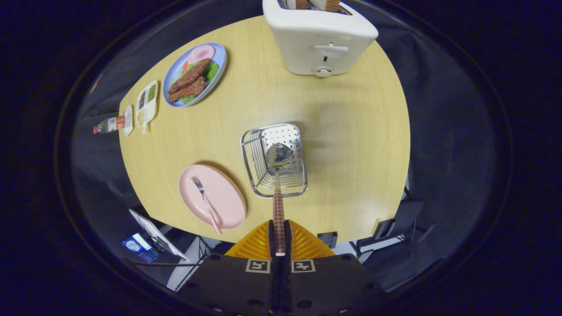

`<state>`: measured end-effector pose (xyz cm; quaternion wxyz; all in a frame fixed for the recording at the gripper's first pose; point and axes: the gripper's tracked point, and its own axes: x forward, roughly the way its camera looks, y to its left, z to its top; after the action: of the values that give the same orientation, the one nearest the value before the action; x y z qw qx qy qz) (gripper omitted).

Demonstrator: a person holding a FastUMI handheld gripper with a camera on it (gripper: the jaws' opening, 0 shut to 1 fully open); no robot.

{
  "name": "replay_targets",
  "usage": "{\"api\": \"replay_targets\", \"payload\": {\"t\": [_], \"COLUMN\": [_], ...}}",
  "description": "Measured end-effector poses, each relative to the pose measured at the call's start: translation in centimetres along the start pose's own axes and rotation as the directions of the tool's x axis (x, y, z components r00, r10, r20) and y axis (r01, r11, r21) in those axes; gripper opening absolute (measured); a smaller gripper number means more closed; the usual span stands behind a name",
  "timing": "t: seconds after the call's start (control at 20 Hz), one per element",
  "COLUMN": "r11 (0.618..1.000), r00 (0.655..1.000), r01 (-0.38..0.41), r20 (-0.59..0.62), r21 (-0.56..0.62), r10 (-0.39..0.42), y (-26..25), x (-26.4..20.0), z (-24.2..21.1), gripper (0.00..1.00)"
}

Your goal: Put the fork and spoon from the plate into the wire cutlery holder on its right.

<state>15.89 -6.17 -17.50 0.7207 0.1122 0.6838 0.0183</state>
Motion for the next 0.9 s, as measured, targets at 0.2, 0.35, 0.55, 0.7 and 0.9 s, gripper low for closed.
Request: {"api": "replay_targets", "payload": {"t": [0.2, 0.35, 0.55, 0.7, 0.9], "r11": [1.000, 0.999, 0.999, 0.999, 0.999], "r00": [1.000, 0.999, 0.999, 0.998, 0.995], "r01": [-0.019, -0.033, -0.049, -0.050, -0.014], "r20": [-0.010, 0.011, 0.024, 0.040, 0.100], "r21": [0.015, 0.010, 0.013, 0.013, -0.030], "r10": [0.019, 0.033, 0.049, 0.050, 0.017], "y": [0.2, 0.4, 0.6, 0.6, 1.1], "x": [0.3, 0.4, 0.0, -0.3, -1.7], "z": [0.3, 0.7, 0.3, -0.3, -1.1], "gripper": [0.03, 0.04, 0.47, 0.80, 0.90]}}
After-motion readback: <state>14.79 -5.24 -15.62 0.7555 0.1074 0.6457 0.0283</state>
